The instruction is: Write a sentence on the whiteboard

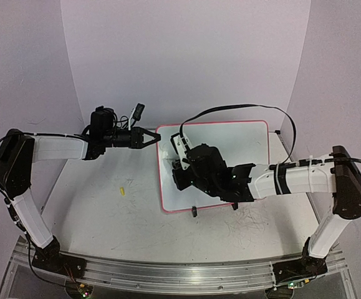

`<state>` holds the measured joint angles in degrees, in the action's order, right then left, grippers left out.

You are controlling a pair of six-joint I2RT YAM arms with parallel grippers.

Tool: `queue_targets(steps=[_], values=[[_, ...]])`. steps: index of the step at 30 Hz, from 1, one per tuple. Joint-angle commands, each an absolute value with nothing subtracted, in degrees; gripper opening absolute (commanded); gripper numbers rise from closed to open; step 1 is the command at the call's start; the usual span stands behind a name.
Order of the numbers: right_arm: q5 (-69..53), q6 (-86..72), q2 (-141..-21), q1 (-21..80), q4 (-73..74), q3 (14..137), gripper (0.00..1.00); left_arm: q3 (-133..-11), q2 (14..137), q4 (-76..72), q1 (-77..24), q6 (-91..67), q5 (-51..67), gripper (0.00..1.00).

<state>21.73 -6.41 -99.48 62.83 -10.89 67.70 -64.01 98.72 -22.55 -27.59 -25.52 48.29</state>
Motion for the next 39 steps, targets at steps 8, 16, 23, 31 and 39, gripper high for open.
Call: queue_targets(steps=[8, 16, 23, 31, 39], values=[[27.51, -7.79, -97.44, 61.44, -9.76, 68.39, 0.00, -64.25, 99.05, -23.20, -28.76, -25.84, 49.62, 0.03], [26.60, -6.97, -99.53, 61.10, -11.41, 71.14, 0.00, -64.25, 98.88, -23.20, -28.74, -25.75, 49.52, 0.02], [25.40, -6.38, -100.82, 61.10, -11.65, 72.20, 0.00, -64.25, 98.92, -23.21, -28.74, -25.84, 49.62, 0.02], [23.39, -6.18, -102.10, 61.10, -11.69, 72.59, 0.00, -64.31, 99.09, -23.20, -28.79, -25.83, 49.59, 0.02], [21.17, -6.11, -101.43, 61.21, -11.09, 72.30, 0.00, -64.25, 99.14, -23.20, -28.80, -25.84, 49.57, 0.02]])
